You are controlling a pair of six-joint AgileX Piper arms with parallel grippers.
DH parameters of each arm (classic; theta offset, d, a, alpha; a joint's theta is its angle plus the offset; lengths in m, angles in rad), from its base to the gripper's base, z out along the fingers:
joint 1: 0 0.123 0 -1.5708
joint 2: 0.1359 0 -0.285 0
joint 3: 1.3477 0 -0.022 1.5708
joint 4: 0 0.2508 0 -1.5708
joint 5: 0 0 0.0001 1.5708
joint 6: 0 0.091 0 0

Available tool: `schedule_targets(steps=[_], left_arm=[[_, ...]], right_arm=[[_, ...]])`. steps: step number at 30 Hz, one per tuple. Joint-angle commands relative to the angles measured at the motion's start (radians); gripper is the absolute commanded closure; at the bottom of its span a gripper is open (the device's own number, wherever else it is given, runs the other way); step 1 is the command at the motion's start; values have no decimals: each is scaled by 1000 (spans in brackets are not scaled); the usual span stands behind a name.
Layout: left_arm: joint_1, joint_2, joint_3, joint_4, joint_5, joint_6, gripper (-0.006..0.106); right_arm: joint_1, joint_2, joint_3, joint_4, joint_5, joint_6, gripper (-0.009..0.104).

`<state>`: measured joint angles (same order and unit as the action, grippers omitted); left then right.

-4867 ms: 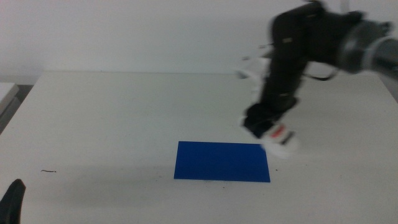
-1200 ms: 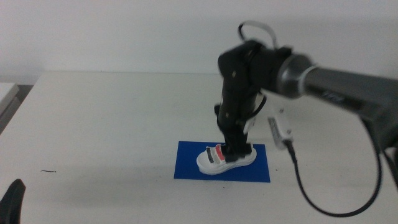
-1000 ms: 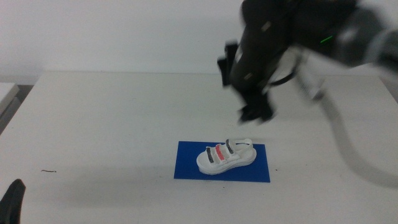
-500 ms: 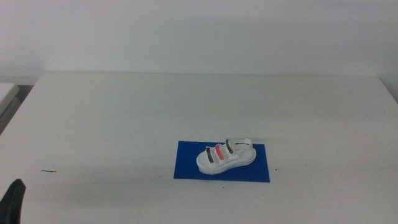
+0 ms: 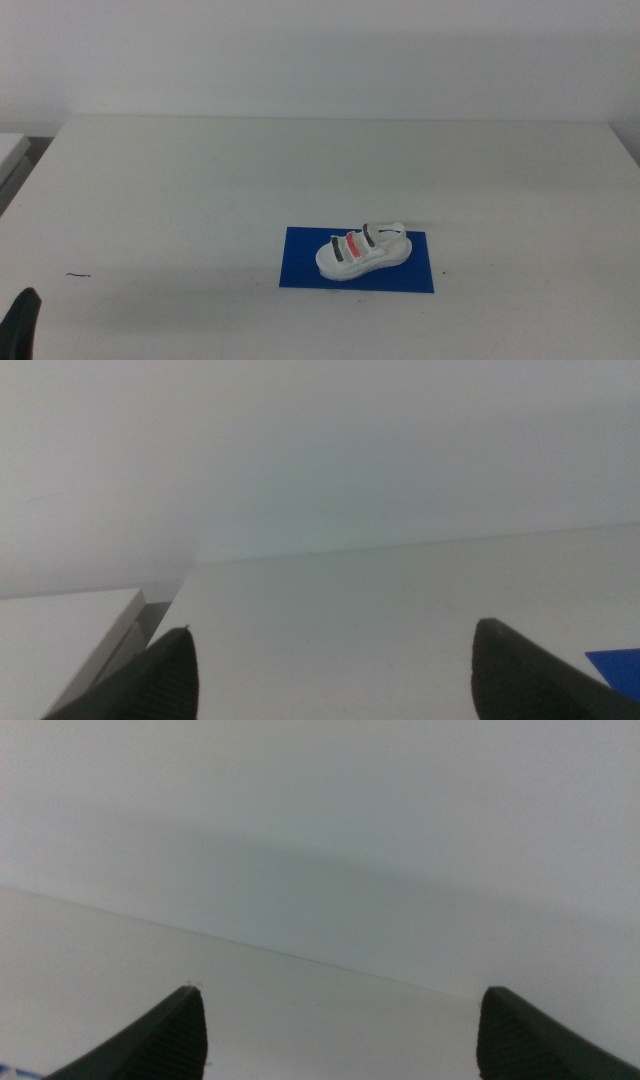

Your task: Use one arm to grab the shoe from the table and place it on the mat.

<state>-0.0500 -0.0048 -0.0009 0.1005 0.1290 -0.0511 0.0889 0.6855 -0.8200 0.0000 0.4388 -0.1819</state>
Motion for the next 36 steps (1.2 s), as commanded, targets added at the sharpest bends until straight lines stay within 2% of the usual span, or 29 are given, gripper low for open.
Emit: schedule_targets(steps=[1,6,14,16,19,23,25,28,36], left_arm=[[0,5,1,-4,-13,-3,7],[0,5,1,-4,-13,-3,7],[0,5,1,-4,-13,-3,7],[0,5,1,-4,-13,-3,7],[0,5,1,-4,-13,-3,7],[0,5,1,-4,-13,-3,7],[0,5,1,-4,-13,-3,7],[0,5,1,-4,-13,-3,7],[0,5,1,-4,-13,-3,7]], right_arm=[[-18,-113,204,60,-184,-118,2],[30,-298,561,53,-415,-115,2],[51,-525,813,81,-382,-114,2],[51,-594,820,83,-379,-114,2],[51,-685,820,74,-278,-114,2],[49,-685,820,71,-280,-114,2],[49,-685,820,99,-276,-118,2],[49,-685,820,172,-276,-118,2],[49,-685,820,192,-278,-118,2]])
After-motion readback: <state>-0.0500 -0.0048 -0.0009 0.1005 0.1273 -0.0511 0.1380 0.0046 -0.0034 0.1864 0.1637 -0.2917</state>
